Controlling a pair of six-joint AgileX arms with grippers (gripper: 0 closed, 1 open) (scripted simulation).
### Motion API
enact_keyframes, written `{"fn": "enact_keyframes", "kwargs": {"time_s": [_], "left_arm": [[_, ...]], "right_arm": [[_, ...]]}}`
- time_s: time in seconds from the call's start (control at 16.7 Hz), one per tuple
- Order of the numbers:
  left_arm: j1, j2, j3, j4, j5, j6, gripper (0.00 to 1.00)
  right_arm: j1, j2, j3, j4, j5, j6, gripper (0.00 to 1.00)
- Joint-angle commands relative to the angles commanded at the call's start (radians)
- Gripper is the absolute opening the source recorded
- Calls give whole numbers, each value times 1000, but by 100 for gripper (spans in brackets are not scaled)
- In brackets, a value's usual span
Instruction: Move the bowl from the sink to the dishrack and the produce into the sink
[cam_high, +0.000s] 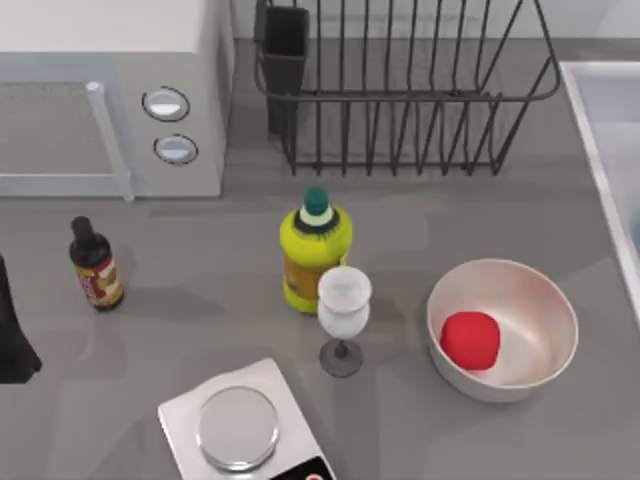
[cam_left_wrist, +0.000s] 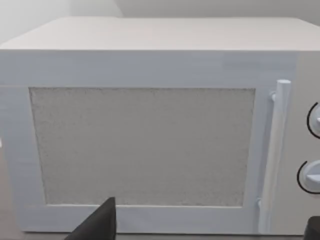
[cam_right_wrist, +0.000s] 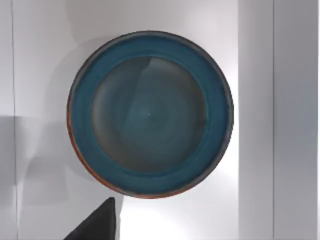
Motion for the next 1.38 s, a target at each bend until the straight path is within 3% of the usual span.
{"fn": "enact_keyframes", "kwargs": {"time_s": [0.3, 0.54, 1.02, 1.38], "left_arm": [[0, 0, 0, 0, 0, 0, 100], [0, 0, 0, 0, 0, 0, 100], [0, 0, 0, 0, 0, 0, 100], [0, 0, 0, 0, 0, 0, 100]], "right_arm": [[-53, 357, 331, -170, -10, -49, 100], [-75, 507, 473, -241, -15, -70, 100], [-72, 531, 478, -231, -15, -70, 100], [-71, 624, 392, -51, -13, -65, 100]]}}
